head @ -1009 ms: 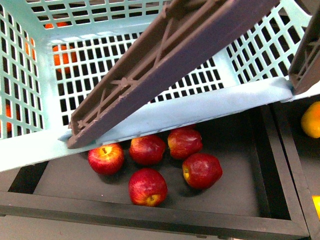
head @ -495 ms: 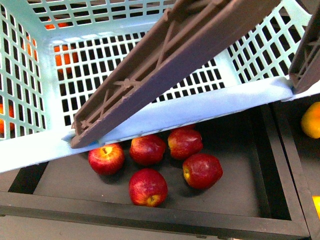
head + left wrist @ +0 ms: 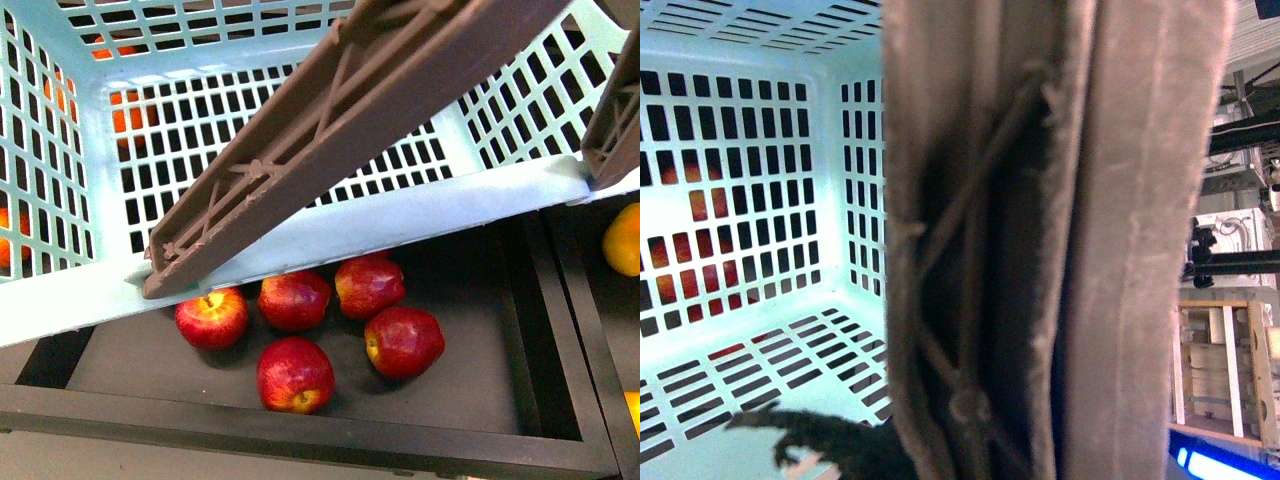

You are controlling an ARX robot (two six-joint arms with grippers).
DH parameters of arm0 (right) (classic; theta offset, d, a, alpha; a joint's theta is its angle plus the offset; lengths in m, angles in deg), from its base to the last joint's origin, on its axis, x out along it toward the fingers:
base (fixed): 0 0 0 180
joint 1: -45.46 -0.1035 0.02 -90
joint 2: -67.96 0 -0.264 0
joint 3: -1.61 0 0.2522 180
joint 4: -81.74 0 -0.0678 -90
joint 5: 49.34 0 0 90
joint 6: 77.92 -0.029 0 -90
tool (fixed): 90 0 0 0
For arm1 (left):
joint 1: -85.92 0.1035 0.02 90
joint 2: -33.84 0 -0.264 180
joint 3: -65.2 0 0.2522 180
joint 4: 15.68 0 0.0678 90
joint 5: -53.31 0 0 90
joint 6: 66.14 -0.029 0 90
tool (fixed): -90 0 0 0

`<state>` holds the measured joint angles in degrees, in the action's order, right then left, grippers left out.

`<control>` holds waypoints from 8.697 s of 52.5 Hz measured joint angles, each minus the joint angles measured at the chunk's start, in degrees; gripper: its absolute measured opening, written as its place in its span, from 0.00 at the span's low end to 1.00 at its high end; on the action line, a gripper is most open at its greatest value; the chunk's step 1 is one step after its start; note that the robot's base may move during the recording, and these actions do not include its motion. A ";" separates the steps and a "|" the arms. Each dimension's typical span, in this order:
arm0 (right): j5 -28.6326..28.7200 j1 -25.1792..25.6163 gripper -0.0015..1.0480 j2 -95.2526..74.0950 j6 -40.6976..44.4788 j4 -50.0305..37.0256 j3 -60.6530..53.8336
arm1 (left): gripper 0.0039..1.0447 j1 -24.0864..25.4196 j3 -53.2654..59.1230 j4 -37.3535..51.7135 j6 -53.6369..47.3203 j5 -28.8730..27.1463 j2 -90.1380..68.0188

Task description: Pick mango and avocado into basket

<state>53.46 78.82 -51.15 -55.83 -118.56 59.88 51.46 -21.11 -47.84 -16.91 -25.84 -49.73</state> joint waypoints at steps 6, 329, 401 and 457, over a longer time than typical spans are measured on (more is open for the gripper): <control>-1.53 0.22 0.92 -8.74 3.26 1.90 6.82 | 0.13 0.00 0.00 0.00 0.00 -0.02 0.00; -12.96 -33.35 0.92 76.46 -22.23 -2.19 -38.38 | 0.13 -0.59 0.00 -0.17 0.02 0.94 -0.26; -12.76 -33.33 0.92 76.52 -22.23 -2.14 -38.49 | 0.13 0.07 -0.07 -0.15 -0.02 0.02 -0.46; -12.81 -33.33 0.92 76.59 -22.25 -2.14 -38.60 | 0.13 0.07 -0.07 -0.17 -0.07 0.04 -0.46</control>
<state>40.65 45.49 25.43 -78.08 -120.70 21.28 51.52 -21.18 -48.01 -16.98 -25.79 -50.19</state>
